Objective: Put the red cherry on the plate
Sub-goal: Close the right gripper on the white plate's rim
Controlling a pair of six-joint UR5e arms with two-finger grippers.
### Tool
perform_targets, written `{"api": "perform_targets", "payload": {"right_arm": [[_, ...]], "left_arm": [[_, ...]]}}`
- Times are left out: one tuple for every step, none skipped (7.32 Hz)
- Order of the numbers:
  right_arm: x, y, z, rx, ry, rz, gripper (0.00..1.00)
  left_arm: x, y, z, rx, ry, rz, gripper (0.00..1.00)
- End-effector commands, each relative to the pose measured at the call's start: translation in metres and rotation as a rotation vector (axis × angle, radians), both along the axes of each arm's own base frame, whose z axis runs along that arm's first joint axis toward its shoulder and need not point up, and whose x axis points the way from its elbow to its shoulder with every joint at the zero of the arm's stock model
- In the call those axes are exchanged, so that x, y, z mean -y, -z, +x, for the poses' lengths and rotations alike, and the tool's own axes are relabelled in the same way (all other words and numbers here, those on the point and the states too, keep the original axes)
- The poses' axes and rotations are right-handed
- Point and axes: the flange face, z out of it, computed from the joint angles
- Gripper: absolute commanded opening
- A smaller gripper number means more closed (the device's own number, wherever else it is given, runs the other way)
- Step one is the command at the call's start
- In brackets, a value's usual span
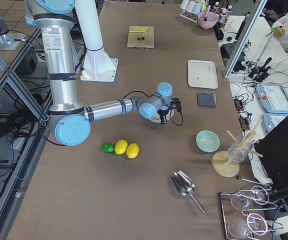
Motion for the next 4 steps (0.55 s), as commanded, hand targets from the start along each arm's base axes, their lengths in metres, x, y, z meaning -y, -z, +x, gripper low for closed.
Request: {"api": "perform_targets", "payload": {"right_arm": [[-0.0009, -0.0014, -0.0005, -0.001, 0.002, -0.002, 0.34], [-0.0011, -0.0014, -0.0005, 0.000, 0.003, -0.002, 0.25], [-0.0011, -0.0014, -0.0005, 0.000, 0.003, -0.002, 0.12], [-0.0006, -0.0007, -0.0009, 0.000, 0.003, -0.002, 0.00]], "left_arm": [[0.0000, 0.0000, -0.0003, 0.000, 0.002, -0.001, 0.97], [0.0000, -0.0008, -0.0003, 0.000, 0.002, -0.003, 0.97], [0.0000, -0.0001, -0.0003, 0.000, 0.003, -0.003, 0.97], [-0.0001, 0.0000, 0.0004, 0.000, 0.001, -0.003, 0.97]]}}
